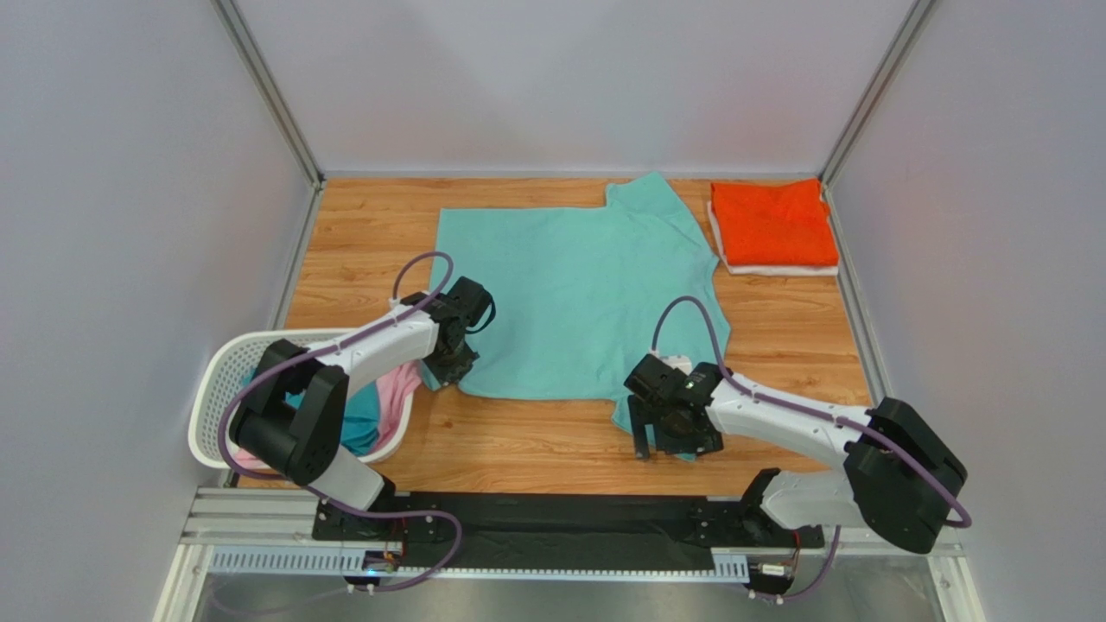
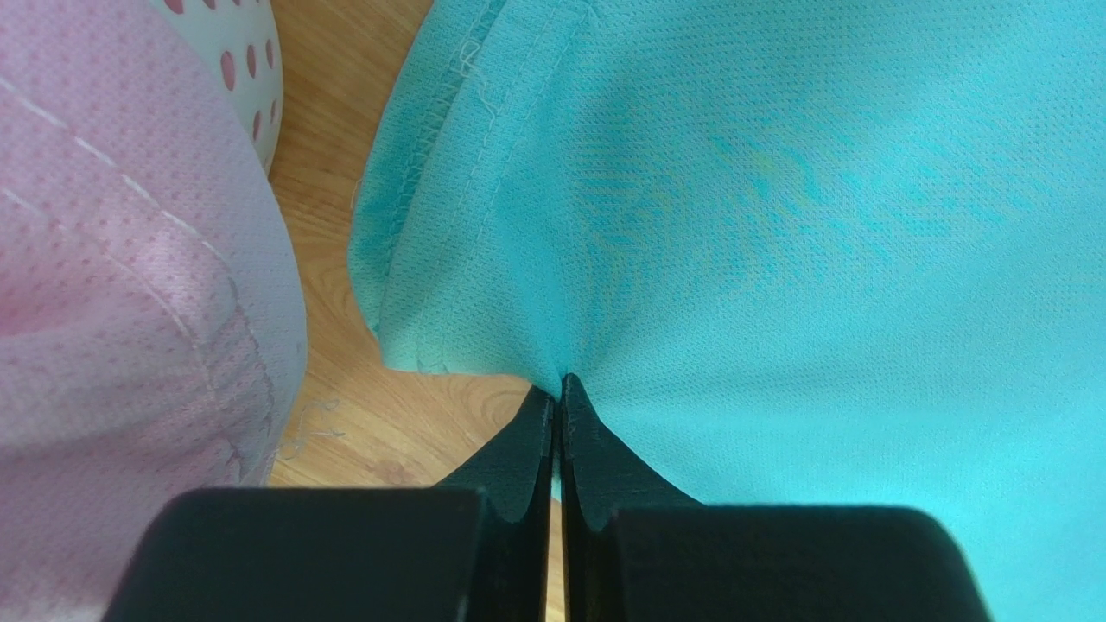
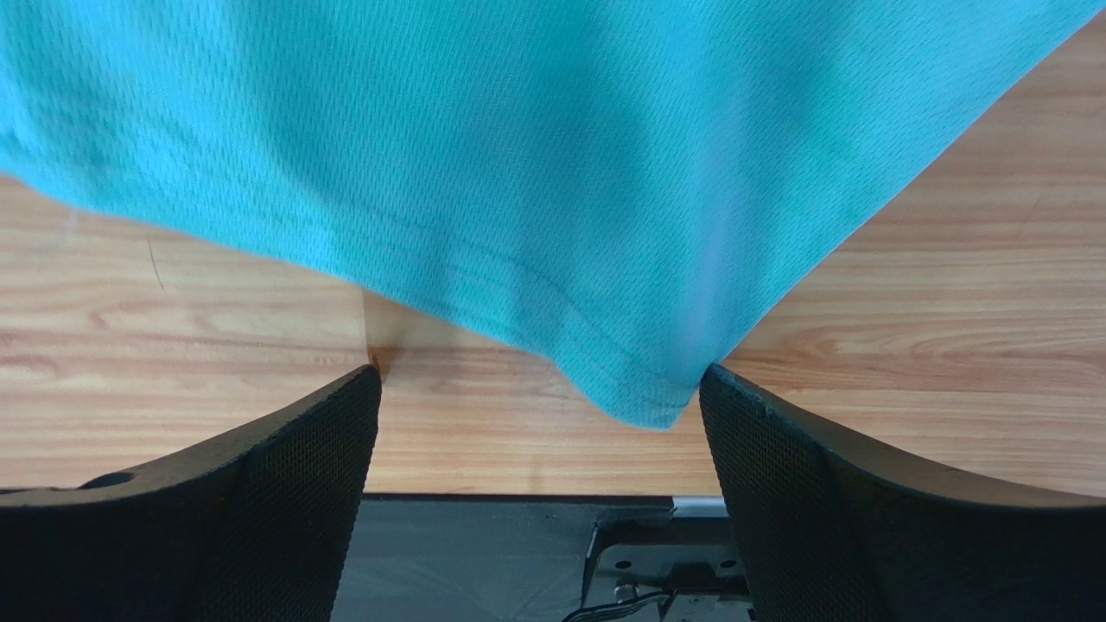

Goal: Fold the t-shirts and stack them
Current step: Fold the tshirt

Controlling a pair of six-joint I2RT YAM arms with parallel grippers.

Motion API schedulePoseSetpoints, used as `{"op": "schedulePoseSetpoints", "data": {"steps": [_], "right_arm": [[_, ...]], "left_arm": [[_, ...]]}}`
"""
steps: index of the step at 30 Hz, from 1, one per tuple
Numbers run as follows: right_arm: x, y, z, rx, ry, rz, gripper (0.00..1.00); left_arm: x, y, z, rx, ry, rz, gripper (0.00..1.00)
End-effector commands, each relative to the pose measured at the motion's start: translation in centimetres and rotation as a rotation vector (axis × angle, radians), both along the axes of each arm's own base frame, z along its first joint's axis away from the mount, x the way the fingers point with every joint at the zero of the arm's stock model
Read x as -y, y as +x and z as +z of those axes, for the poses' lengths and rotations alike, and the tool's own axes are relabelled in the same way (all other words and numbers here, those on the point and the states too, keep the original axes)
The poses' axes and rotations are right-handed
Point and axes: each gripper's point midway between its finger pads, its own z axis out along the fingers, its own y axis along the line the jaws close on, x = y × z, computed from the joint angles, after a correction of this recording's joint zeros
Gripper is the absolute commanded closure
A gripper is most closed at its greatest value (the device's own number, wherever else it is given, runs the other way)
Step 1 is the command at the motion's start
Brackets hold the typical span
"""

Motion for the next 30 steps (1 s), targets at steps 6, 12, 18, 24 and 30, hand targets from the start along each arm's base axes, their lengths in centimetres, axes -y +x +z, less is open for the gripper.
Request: {"op": "schedulePoseSetpoints", "data": {"steps": [6, 12, 18, 24, 30], "right_arm": [[0.7, 2.8, 0.0, 0.063, -0.005, -0.05, 0.1], [0.4, 2.2, -1.4, 0.024, 0.021, -0.046, 0.31], [0.6, 2.9, -1.5, 0.04, 0.021, -0.055, 0.74], [0.5, 5.1, 1.6, 0.144, 0.029, -0.05, 1.0], [0.1, 8.7, 6.4, 0.262, 0.058, -0.052, 1.0]], "left_arm": [[0.1, 0.2, 0.9, 0.028, -0.009, -0.012, 1.0], [0.1, 0.1, 0.6, 0.019, -0.008, -0.008, 1.0], [0.1, 0.2, 0.8, 0.024, -0.008, -0.015, 1.0], [0.3, 0.6, 1.6, 0.043, -0.017, -0.022, 1.0], [0.8, 1.9, 3.7, 0.092, -0.028, -0.036, 1.0]]}}
